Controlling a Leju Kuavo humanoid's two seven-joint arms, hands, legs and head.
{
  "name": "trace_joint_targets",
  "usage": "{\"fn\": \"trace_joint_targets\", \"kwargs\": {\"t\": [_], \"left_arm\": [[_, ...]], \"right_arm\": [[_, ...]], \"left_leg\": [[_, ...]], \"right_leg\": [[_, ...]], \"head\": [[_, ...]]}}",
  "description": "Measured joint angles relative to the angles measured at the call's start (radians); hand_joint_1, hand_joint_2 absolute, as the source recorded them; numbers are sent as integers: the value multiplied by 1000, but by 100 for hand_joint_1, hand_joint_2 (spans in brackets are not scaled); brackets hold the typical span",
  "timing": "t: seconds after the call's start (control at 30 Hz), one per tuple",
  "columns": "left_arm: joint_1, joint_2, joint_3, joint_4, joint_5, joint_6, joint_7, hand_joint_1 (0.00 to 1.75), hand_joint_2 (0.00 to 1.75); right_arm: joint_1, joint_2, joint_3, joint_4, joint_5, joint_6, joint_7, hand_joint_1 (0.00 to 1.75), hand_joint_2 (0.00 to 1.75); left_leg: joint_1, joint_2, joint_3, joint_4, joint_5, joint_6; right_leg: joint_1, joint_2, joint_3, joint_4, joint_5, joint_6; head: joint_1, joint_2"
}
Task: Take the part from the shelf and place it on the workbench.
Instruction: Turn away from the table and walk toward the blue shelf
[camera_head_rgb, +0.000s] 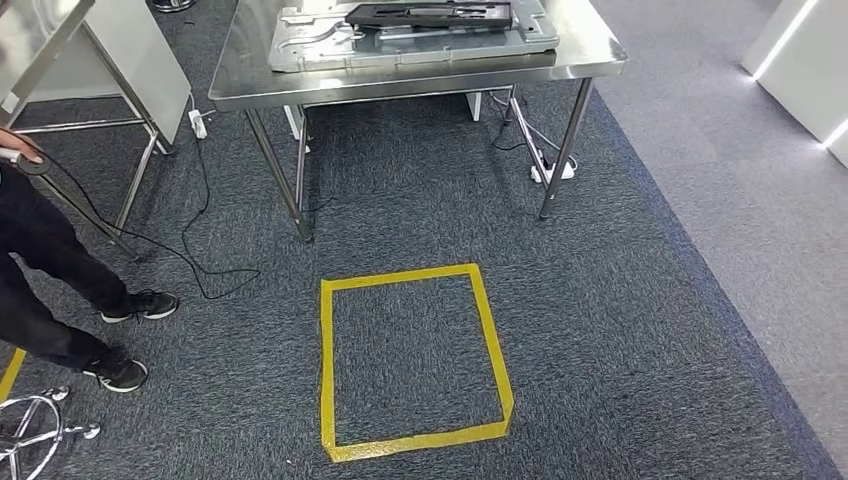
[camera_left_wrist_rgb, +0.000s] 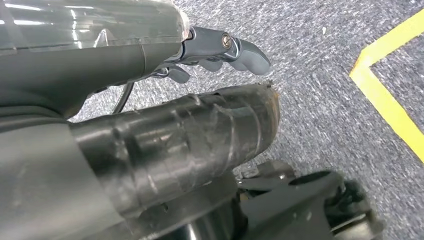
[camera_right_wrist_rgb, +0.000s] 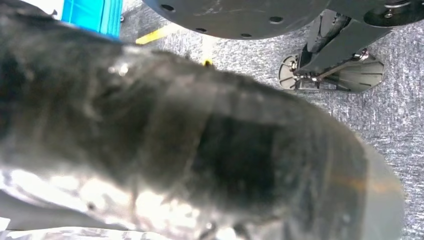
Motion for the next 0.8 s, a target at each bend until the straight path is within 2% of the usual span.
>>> {"fn": "trace_joint_targets", "kwargs": {"t": [0.07,0.1,0.13,0.2,0.23,0.27,0.3,0.37,0.4,0.43,0.47,0.5,0.53,0.6,0.63,0.73,0.8], "left_arm": [[1,0,2,0,1,0,1,0,0],[0,1,4,0,2,0,0,0,0],[-1,1,6,0,3,0,-1,0,0],[-2,1,9,0,4,0,-3,0,0],[-2,1,10,0,5,0,-3,0,0],[-1,1,10,0,6,0,-4,0,0],[-1,0,10,0,7,0,-4,0,0],[0,0,11,0,9,0,-5,0,0],[0,0,11,0,10,0,-4,0,0],[0,0,12,0,11,0,-4,0,0],[0,0,12,0,12,0,-4,0,0],[0,0,12,0,12,0,-4,0,0],[0,0,12,0,12,0,-4,0,0],[0,0,12,0,13,0,-4,0,0],[-1,0,12,0,13,0,-5,0,0],[-3,0,12,0,13,-1,-5,0,0],[-3,0,12,0,13,-1,-5,0,0]], "right_arm": [[-1,3,0,0,4,-3,2,0,0],[-1,4,1,0,6,-4,2,0,0],[-1,6,1,0,8,-6,4,0,0],[-1,8,1,0,12,-8,5,0,0],[0,8,1,0,12,-9,6,0,0],[0,9,1,0,13,-10,6,0,0],[0,9,1,0,14,-12,6,0,0],[0,9,1,0,16,-14,6,0,0],[0,9,2,0,17,-15,6,0,0],[1,9,2,0,18,-16,6,0,0],[1,9,2,0,20,-17,6,0,0],[2,9,2,0,21,-18,5,0,0],[2,9,2,0,22,-19,4,0,0],[0,9,3,0,25,-21,3,0,0],[0,9,3,0,26,-22,2,0,0],[1,9,3,0,29,-23,2,0,0],[1,9,3,0,30,-23,2,0,0]], "left_leg": [[-1,-22,60,-136,58,10],[-2,-32,77,-177,69,15],[-4,-38,83,-193,68,19],[-4,-32,84,-201,72,28],[-2,-27,85,-207,77,35],[0,-20,87,-214,83,43],[2,-13,87,-220,88,50],[-2,1,83,-220,90,56],[-4,8,81,-218,89,57],[-4,15,80,-216,88,57],[-5,21,79,-213,86,56],[-5,26,79,-210,84,55],[-5,30,79,-206,81,52],[-9,37,77,-195,73,41],[-11,39,76,-191,71,36],[-11,43,76,-187,66,21],[-7,26,58,-142,30,9]], "right_leg": [[1,12,-1,1,1,3],[1,17,-3,2,2,8],[1,22,-6,2,4,14],[0,28,-10,1,8,28],[0,26,-12,5,5,33],[1,19,-22,26,-12,36],[2,9,-41,68,-40,39],[2,-5,-99,193,-108,42],[1,-7,-124,249,-128,44],[0,-9,-136,278,-131,46],[-1,-11,-129,269,-116,47],[-2,-16,-102,221,-85,47],[-2,-25,-63,150,-52,46],[1,-43,-6,37,-15,39],[3,-47,4,14,-13,34],[4,-38,1,7,-11,17],[1,-32,1,3,-7,5]], "head": [[0,0],[0,0],[0,0],[0,0],[0,0],[1,0],[2,0],[3,0],[3,0],[3,0],[3,0],[3,0],[3,0],[2,0],[2,0],[1,0],[1,0]]}}
